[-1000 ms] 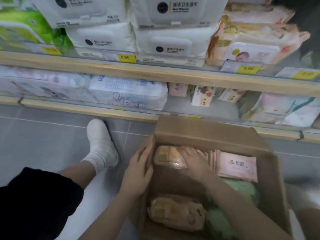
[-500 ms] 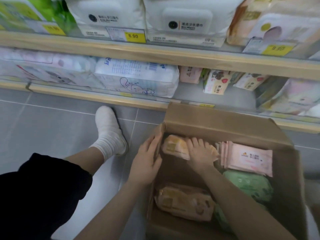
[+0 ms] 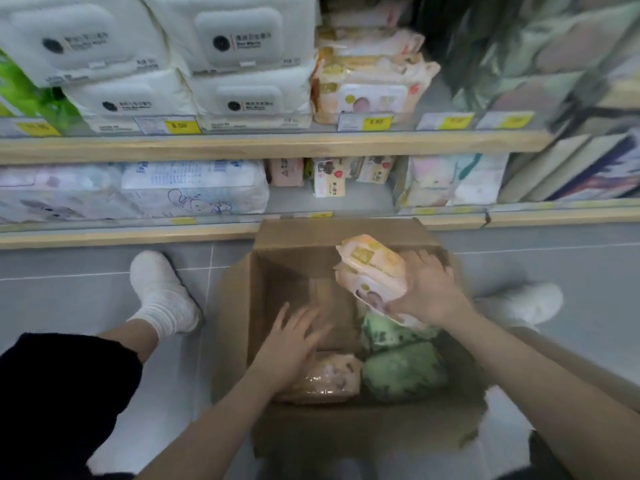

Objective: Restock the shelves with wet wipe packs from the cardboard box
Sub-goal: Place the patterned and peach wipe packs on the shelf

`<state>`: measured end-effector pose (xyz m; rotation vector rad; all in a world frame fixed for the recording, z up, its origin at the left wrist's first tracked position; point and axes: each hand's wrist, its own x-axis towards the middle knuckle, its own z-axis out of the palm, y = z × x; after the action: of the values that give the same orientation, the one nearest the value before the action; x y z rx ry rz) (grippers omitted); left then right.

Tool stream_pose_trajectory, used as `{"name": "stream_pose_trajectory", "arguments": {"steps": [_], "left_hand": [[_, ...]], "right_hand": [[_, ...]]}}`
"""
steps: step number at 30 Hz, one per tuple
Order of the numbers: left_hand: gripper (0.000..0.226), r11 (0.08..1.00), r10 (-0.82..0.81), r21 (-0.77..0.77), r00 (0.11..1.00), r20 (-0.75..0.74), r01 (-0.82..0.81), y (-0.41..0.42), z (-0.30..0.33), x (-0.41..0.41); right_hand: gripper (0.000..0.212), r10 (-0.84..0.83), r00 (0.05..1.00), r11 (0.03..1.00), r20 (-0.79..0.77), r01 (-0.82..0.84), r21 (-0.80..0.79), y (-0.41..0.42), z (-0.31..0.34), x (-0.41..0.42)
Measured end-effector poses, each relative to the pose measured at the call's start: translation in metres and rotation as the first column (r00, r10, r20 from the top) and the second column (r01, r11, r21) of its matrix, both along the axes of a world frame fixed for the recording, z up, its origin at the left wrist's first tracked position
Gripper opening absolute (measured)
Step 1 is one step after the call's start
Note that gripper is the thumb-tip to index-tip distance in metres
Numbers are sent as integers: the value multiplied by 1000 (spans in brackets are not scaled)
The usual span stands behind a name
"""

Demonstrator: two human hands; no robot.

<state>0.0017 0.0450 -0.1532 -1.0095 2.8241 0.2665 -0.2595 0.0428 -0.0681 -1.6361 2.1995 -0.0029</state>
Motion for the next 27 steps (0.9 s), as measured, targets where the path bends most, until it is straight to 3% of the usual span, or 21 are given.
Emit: {"name": "stream_pose_trajectory", "arguments": {"steps": [3,5,8,14,21,27], "left_hand": [[77,968,-196,190,970,147,167,17,-30,-5],[73,947,-233,279,937,261,157,17,-42,-3],[73,927,-269,341,912,310,158,9,-54,-2],[97,865,-92,492,931,354,-102,-16,-62,-18],[85,849,-13,504,947,320,-159,-27,-56,-22],[82,905,12,407,964,265,-123,-45,-4,-20]], "right_hand": [[84,-132,989,991,60,133,-15,27,3,-27],[86,-223,967,974,126,224,2,42,-2,-38],[93,-357,911,933,204,359,30,53,-17,-47],[98,-459,831,884,314,463,67,53,-41,-48],[87,-479,758,873,443,462,153,45,-41,-51],[96,-361,816,925,451,374,65,29,4,-61]]}}
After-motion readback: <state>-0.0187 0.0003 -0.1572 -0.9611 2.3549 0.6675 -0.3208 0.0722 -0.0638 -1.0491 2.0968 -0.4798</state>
